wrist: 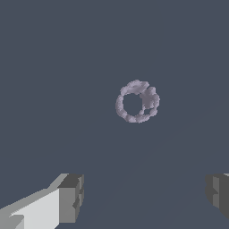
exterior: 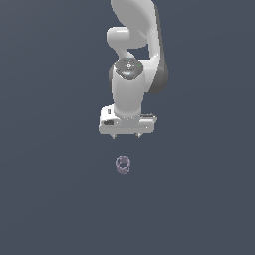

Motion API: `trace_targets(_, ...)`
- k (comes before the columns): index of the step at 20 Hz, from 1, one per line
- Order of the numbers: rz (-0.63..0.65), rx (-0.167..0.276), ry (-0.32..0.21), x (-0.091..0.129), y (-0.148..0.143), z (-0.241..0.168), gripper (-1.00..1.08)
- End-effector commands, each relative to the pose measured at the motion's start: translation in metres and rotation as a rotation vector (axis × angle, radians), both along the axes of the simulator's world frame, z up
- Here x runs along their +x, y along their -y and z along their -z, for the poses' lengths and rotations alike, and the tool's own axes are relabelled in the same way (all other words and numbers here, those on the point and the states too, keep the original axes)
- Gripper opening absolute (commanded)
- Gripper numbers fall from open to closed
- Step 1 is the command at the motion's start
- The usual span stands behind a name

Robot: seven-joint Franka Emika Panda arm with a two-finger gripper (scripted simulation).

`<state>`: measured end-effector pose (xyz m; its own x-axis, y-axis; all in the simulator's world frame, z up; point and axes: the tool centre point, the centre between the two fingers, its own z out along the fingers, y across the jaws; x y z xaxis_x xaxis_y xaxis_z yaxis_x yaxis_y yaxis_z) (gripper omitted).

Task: Pick up the object and move it to a goal position.

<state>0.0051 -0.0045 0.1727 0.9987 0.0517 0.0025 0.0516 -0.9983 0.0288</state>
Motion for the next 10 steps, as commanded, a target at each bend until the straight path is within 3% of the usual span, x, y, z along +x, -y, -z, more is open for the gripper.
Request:
trace_targets(1,0.000,0.000,0.000,0.000,0.000,0.000,1.00)
trace_targets(10,-0.089,-0.017,0.009,0.003,-0.023,-0.005,1.00)
